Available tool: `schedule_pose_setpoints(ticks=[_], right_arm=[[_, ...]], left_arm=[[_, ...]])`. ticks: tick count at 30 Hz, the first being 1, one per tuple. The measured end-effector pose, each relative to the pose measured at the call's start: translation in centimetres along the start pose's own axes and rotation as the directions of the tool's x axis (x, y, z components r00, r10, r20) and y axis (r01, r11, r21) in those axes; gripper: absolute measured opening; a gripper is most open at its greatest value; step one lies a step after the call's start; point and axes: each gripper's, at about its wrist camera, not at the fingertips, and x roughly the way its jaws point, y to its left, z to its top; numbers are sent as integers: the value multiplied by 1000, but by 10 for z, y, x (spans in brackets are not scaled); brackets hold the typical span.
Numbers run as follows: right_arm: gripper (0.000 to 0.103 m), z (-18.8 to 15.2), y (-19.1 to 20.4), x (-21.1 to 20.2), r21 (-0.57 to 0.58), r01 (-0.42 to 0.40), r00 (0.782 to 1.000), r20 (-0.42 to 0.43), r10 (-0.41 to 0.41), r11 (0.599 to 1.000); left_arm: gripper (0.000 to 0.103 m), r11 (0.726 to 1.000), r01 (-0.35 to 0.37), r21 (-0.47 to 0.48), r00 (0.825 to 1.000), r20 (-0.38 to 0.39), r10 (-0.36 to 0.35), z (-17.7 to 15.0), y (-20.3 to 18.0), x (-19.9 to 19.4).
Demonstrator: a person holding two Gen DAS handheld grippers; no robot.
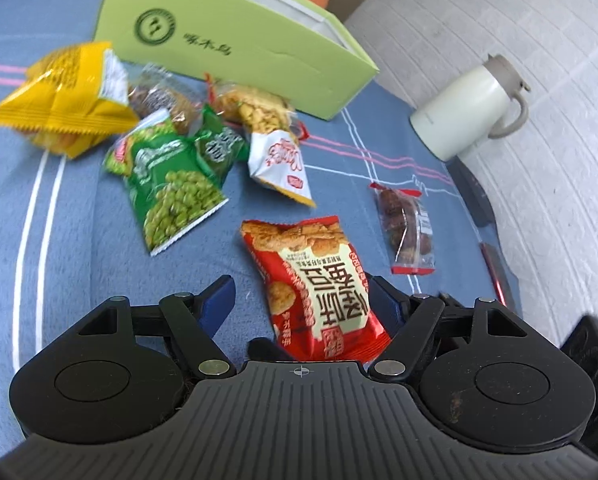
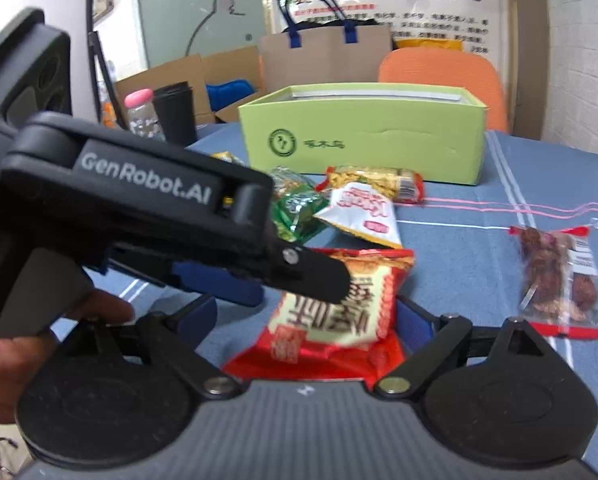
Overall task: Organize snacks
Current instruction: 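Move the left gripper down onto the red-white snack bag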
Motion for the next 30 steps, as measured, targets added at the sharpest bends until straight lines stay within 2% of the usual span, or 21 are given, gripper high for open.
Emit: schedule_pose_setpoints(ticks=[7,10,14,18,23,26,27,28,30], right_arm=[[92,-3,3,-3,-3,36,999,8,-36,999],[92,-3,1,-1,4,27,1000,5,-27,1000],[92,-5,-4,7,36,8,1000,-21,-7,999],[93,-6,-1,9,13,24,1000,-16,-24,1000],[92,-7,-4,7,19,18,1000,-11,-18,1000],[86,-10,-1,3,7,21,1000,-8,-21,1000],[85,-11,2,2,-5,42,999,-8,-42,999],[84,-11,4,-1,-12,56,998,-3,-56,998],[82,-6,6,-12,-10,62,998,24,-62,998]], left_arm=[[59,1000,-17,11,1000,-8,17,3,-14,12],[59,999,-29,22,1000,-7,29,4,-17,15],[60,997,-67,45,998,-4,67,4,-22,19],[61,991,-94,91,996,0,94,1,-29,21],[59,992,-84,89,996,-5,85,2,-27,22],[45,992,-80,101,997,-12,82,2,-27,22],[30,991,-83,108,996,-13,85,2,-28,22],[20,991,-76,106,997,-16,78,2,-27,21],[18,996,-34,87,999,-22,36,4,-28,12]])
